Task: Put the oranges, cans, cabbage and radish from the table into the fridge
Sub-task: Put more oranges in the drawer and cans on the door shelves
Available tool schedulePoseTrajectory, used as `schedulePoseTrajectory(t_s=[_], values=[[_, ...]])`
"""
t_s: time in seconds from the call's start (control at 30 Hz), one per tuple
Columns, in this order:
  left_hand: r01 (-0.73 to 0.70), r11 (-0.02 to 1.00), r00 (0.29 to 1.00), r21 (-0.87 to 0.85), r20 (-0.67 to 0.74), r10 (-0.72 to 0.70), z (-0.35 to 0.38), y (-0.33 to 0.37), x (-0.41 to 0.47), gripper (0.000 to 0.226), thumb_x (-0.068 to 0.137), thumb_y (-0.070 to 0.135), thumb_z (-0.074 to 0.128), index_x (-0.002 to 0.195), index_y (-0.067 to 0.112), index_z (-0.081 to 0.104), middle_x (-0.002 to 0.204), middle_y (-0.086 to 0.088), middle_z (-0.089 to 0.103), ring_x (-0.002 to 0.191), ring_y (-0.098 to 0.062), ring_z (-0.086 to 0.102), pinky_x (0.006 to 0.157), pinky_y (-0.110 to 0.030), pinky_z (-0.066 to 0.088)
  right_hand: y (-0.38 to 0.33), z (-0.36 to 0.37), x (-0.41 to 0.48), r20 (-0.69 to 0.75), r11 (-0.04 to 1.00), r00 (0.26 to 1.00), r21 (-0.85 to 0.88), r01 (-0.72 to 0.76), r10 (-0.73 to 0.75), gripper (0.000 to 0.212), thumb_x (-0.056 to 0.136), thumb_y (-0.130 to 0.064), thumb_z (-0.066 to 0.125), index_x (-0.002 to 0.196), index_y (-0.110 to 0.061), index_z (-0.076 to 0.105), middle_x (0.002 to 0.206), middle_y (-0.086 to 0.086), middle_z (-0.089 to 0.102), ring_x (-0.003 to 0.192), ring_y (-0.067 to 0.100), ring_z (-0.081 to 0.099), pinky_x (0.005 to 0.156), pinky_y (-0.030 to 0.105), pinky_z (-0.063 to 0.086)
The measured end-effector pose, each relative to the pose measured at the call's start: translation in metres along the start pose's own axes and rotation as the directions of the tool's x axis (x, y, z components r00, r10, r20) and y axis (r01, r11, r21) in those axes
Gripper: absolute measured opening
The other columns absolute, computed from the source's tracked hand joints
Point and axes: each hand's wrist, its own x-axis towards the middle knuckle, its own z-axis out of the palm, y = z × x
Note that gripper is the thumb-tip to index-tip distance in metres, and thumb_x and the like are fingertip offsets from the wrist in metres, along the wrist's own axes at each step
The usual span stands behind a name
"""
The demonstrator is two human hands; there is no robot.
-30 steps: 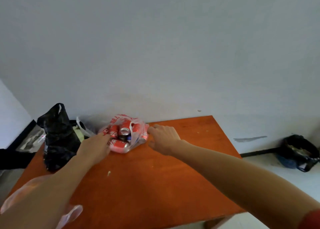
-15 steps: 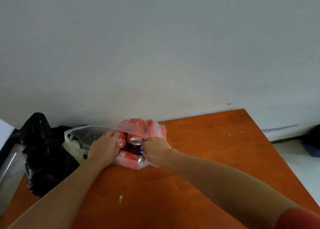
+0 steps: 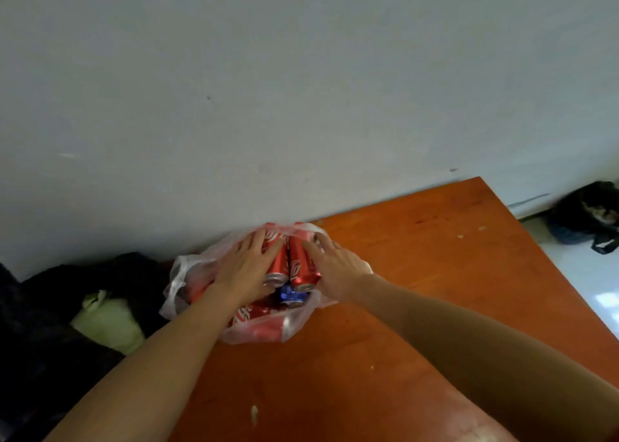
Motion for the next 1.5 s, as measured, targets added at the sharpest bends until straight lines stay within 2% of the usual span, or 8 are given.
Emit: schedulePoseTrajectory(t_s=[0.13,0.23,0.47,0.57,0.73,0.93,1.07,1.5], values=[[-0.017,0.999,1.000,-0.047,0.025,0.018,0.010,-0.006,0.011,0.113,0.069,0.046,0.078,0.152,0.026,0.004,0.158,-0.011,-0.002,0.145,-0.033,0.010,0.115,-0.044,0.021,0.005,0.012,0.002,0.091,0.996,0.996,0.083,-0.029,0.021,0.117,0.071,-0.043,0.078,0.149,-0.034,-0.008,0.158,0.009,-0.005,0.144,0.036,0.016,0.109,0.053,0.037],[-0.016,0.995,1.000,-0.098,-0.003,0.015,0.015,-0.010,0.015,0.112,0.068,0.050,0.076,0.152,0.026,0.006,0.158,-0.010,-0.003,0.145,-0.032,0.008,0.114,-0.043,0.024,-0.001,0.023,-0.002,0.050,0.988,0.996,0.136,-0.074,0.068,0.124,0.066,-0.058,0.076,0.147,-0.037,-0.015,0.158,0.006,-0.011,0.145,0.037,0.015,0.109,0.055,0.036],[-0.040,0.967,0.996,-0.253,-0.084,0.019,0.015,-0.020,0.007,0.101,0.068,0.034,0.077,0.150,0.024,0.019,0.159,-0.004,0.009,0.143,-0.030,0.021,0.110,-0.047,0.035,-0.017,0.040,0.004,-0.252,0.987,0.958,-0.050,-0.151,0.134,0.109,0.067,-0.067,0.069,0.147,-0.021,0.011,0.152,0.016,0.023,0.133,0.036,0.033,0.106,0.051,0.033],[-0.008,0.950,0.997,-0.311,-0.072,-0.016,0.006,-0.023,-0.003,0.098,0.071,0.033,0.077,0.150,0.026,0.019,0.159,0.001,0.012,0.139,-0.027,0.028,0.107,-0.043,0.038,-0.030,0.040,0.005,-0.304,0.977,0.940,-0.093,-0.193,0.157,0.101,0.071,-0.053,0.069,0.146,-0.013,0.015,0.150,0.017,0.022,0.130,0.036,0.032,0.104,0.046,0.034],[0.019,0.935,0.995,-0.354,-0.081,-0.051,-0.009,-0.019,-0.026,0.088,0.075,0.036,0.073,0.149,0.028,0.025,0.154,0.003,0.024,0.134,-0.020,0.034,0.102,-0.032,0.037,-0.041,0.040,0.017,-0.185,0.905,0.886,0.068,-0.420,0.425,0.109,0.072,-0.052,0.075,0.145,-0.009,0.008,0.146,0.021,0.029,0.130,0.036,0.038,0.103,0.045,0.040],[0.032,0.901,0.993,-0.433,-0.089,-0.078,-0.023,-0.027,-0.057,0.078,0.077,0.039,0.071,0.144,0.028,0.034,0.140,0.004,0.038,0.120,-0.016,0.046,0.092,-0.029,0.047,-0.037,0.029,0.016,-0.052,0.746,0.776,0.321,-0.583,0.629,0.086,0.068,-0.040,0.081,0.134,-0.010,0.034,0.122,0.009,0.053,0.112,0.026,0.054,0.092,0.038,0.050],[0.036,0.908,0.992,-0.417,-0.098,-0.084,-0.036,-0.034,-0.072,0.075,0.074,0.045,0.069,0.140,0.029,0.037,0.132,0.001,0.047,0.114,-0.018,0.051,0.093,-0.037,0.049,-0.035,0.019,-0.002,-0.050,0.751,0.798,0.377,-0.542,0.601,0.074,0.069,-0.038,0.080,0.128,-0.015,0.042,0.113,0.003,0.056,0.097,0.019,0.056,0.083,0.032,0.051],[-0.043,0.945,0.983,-0.325,-0.183,-0.018,-0.104,0.001,-0.102,0.065,0.070,0.049,0.069,0.126,0.028,0.045,0.112,0.000,0.053,0.093,-0.021,0.056,0.084,-0.035,0.050,-0.066,-0.068,-0.120,-0.267,0.957,0.922,0.157,-0.244,0.280,0.085,0.065,-0.059,0.072,0.133,-0.017,0.047,0.140,0.007,0.048,0.120,0.025,0.052,0.099,0.037,0.044]])
